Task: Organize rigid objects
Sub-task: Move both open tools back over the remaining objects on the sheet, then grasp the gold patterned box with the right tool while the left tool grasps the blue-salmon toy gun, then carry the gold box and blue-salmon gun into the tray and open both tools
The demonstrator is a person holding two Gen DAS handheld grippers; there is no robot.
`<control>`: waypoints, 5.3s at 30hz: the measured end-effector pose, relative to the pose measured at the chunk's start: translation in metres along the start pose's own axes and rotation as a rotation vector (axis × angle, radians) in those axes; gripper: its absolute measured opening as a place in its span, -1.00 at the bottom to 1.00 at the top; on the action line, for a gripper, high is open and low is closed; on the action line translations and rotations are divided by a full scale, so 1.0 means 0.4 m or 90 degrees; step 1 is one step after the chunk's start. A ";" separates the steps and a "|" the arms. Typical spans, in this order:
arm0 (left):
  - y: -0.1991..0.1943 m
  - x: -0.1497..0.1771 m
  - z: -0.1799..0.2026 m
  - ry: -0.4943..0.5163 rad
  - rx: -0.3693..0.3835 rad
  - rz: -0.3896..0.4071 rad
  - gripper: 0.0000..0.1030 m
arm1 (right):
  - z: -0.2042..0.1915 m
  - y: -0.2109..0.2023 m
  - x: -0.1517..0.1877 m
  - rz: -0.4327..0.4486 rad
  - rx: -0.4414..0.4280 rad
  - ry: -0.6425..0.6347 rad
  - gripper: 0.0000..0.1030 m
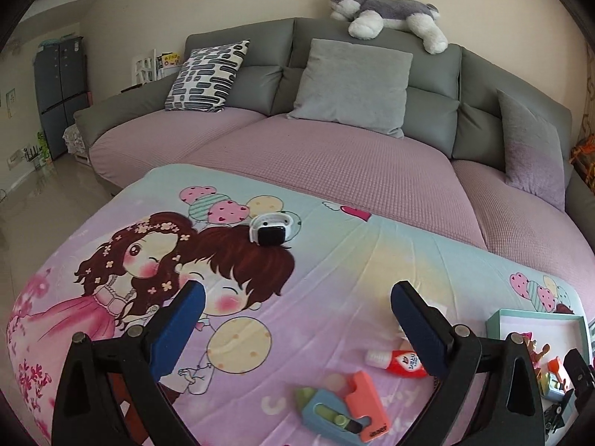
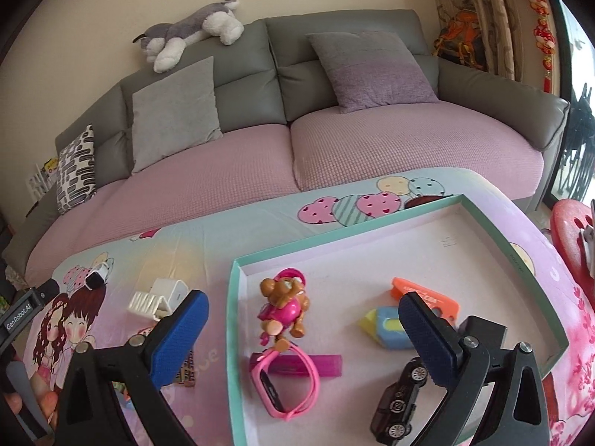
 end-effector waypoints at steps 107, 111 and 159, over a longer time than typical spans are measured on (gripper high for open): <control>0.153 0.210 -0.017 0.009 0.067 -0.250 0.30 | -0.245 0.111 0.174 -0.155 -0.059 -0.162 -0.67; 0.149 0.197 -0.017 -0.007 0.097 -0.241 0.29 | -0.244 0.112 0.174 -0.156 -0.062 -0.160 -0.67; 0.003 0.221 0.496 0.179 0.362 -0.205 0.30 | 0.277 0.008 0.021 -0.068 0.140 0.088 -0.67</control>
Point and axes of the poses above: each gripper's, at about its wrist camera, not at the fingertips, and y roughly the way its jaws point, z to its right, x to its underside, the point moved 3 cm from there along y, roughly the way its jaws point, and after that the axes turned 13 degrees about x, right-handed, at the moved point
